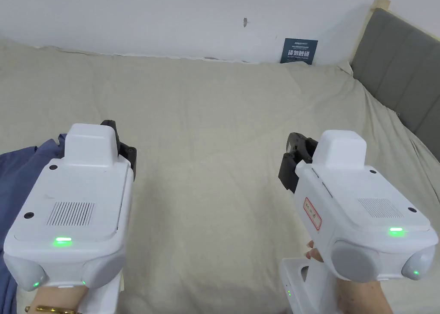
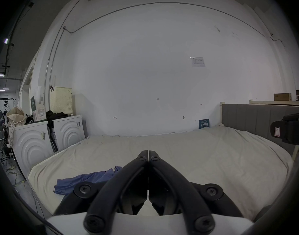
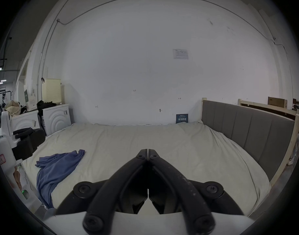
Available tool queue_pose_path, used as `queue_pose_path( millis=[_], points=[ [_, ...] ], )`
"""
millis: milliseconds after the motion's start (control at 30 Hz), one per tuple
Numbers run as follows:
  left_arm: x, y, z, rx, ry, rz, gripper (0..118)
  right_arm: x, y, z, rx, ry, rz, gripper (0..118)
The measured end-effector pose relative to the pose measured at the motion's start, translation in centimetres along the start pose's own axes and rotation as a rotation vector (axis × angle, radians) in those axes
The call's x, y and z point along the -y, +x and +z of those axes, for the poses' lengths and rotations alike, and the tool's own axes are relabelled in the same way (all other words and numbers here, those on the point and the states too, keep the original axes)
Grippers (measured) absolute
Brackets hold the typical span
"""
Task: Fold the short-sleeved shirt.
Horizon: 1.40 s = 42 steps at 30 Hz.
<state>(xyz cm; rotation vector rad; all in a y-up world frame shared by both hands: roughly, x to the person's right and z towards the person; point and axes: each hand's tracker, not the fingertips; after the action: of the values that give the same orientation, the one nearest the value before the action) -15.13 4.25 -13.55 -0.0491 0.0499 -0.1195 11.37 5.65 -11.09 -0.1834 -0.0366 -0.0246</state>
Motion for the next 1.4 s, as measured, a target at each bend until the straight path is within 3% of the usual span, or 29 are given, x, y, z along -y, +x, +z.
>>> queue_pose_path(
  millis=[633,867,1400],
  points=[
    [0.1,0.1,0.2,0.032,-0.019,0.002,0,-0.3,-0.1,-0.1,-0.008,0.001,0.017,1],
    [0.8,-1.8,0.5,-0.03,-0.04,0.011,0,-0.7,-1.6,-1.2,-0.052,-0.003,0.042,1],
    [2.4,-14.5,8.3,-0.488,-0.109,0.024,0,0.2,-15.4,-3.9,-0.493,-0.029,0.082,1]
  ],
)
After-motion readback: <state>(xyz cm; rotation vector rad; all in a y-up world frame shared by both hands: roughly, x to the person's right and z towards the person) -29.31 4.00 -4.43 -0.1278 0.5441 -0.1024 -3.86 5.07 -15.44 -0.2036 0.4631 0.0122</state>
